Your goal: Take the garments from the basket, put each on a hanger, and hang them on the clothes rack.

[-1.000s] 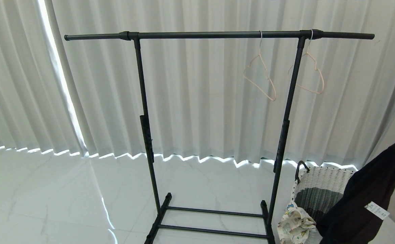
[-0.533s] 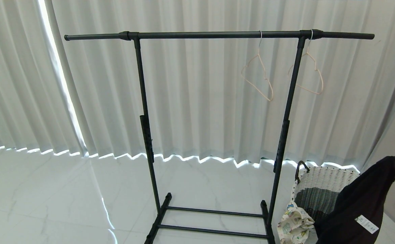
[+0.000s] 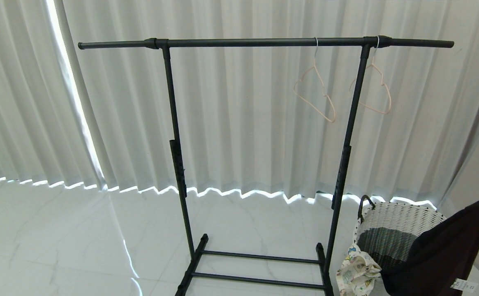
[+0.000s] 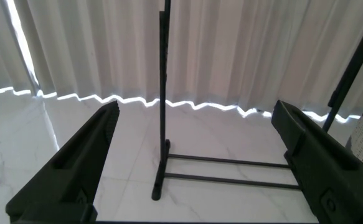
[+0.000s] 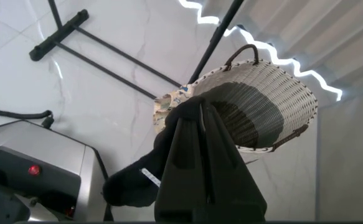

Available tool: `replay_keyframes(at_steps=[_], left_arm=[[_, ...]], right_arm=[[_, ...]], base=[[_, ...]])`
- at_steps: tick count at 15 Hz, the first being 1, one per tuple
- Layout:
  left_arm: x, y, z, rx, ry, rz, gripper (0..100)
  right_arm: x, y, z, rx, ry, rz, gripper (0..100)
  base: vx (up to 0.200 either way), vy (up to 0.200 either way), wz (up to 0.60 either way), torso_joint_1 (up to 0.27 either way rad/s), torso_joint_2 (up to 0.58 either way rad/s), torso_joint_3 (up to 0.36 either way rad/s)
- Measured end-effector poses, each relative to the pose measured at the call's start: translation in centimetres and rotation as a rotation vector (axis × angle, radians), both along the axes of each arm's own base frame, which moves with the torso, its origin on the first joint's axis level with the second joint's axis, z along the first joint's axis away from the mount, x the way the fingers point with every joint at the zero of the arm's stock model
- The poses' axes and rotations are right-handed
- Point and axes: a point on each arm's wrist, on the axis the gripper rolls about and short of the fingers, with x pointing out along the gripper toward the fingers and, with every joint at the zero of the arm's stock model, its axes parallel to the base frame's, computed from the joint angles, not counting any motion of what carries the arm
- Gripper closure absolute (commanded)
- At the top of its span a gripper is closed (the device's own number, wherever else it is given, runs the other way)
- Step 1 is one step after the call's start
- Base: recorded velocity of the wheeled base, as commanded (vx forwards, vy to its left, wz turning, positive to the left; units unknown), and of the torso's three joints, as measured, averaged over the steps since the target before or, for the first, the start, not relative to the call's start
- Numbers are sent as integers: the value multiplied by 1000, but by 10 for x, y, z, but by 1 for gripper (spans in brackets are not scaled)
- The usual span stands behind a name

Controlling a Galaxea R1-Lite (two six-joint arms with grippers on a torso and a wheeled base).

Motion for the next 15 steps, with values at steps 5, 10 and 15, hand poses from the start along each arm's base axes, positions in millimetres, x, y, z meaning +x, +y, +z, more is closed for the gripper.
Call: replay_keyframes(at_steps=[5,10,15], left_arm=[[0,0,0,-8,3,1,0],[1,0,46,-19,-69,-91,0],[76,-13,140,-40,56,-277,0]], right_arm=[[-1,-1,4,2,-18,0,100],[-1,0,3,-15,-19,11,100],[2,1,3,-14,-18,11,100]], base=[[0,0,0,0,0,0],[0,0,0,0,0,0],[0,0,0,0,0,0]])
